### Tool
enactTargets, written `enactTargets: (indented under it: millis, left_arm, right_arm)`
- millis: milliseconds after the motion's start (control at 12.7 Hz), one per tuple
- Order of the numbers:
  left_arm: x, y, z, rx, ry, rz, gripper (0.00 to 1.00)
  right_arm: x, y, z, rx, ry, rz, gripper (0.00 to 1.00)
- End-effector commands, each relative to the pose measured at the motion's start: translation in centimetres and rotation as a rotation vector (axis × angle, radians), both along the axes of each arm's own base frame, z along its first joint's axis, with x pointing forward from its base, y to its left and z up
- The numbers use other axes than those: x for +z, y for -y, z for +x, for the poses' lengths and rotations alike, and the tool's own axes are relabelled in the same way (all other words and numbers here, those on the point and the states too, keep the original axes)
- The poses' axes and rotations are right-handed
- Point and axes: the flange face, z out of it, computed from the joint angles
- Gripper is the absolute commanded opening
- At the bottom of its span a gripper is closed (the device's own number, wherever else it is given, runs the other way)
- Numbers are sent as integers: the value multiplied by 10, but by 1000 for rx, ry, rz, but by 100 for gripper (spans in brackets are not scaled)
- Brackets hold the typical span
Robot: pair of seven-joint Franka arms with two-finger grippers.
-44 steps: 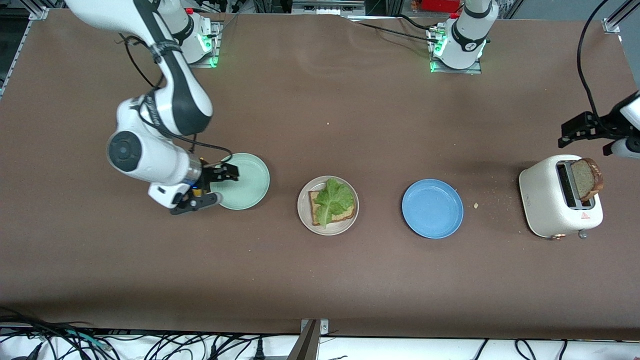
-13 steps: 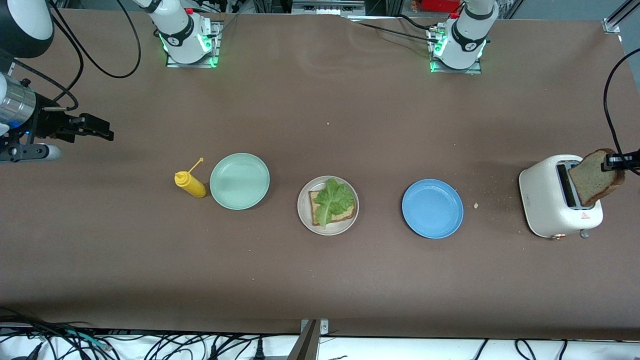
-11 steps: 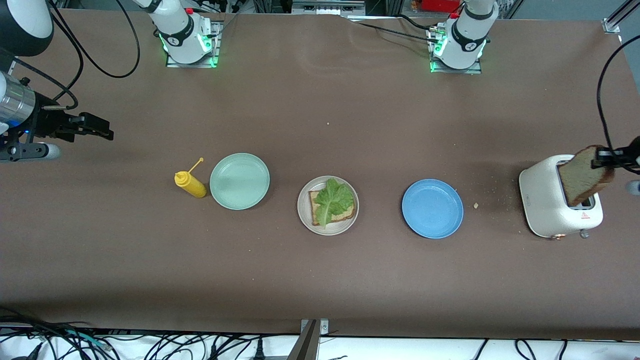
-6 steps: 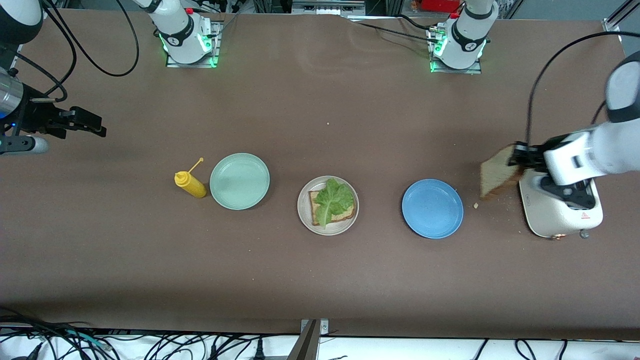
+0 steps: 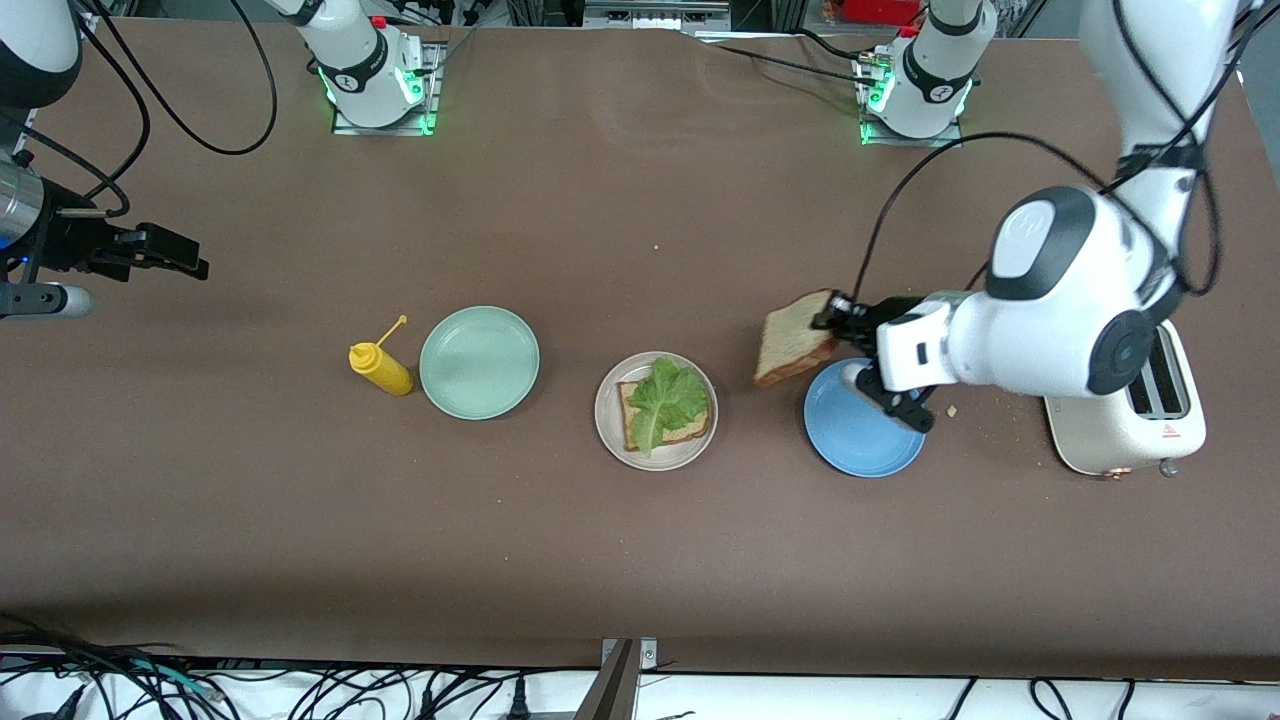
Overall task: Make sandwich in beige plate with both arms
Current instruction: 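Carry the bread slice with the left gripper over the beige plate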
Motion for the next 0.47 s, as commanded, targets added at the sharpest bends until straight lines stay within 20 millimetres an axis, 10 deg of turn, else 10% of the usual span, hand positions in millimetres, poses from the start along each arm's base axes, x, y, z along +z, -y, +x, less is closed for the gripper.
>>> enactTargets:
  millis: [0, 394]
  left_arm:
    - [-51, 19, 18, 101, -41, -126, 0]
    - [-110, 69, 25, 248, -34, -249, 0]
  right_arm:
    - [4, -4, 0, -6, 1, 16, 100]
    - [4, -5, -1, -2, -4, 14, 100]
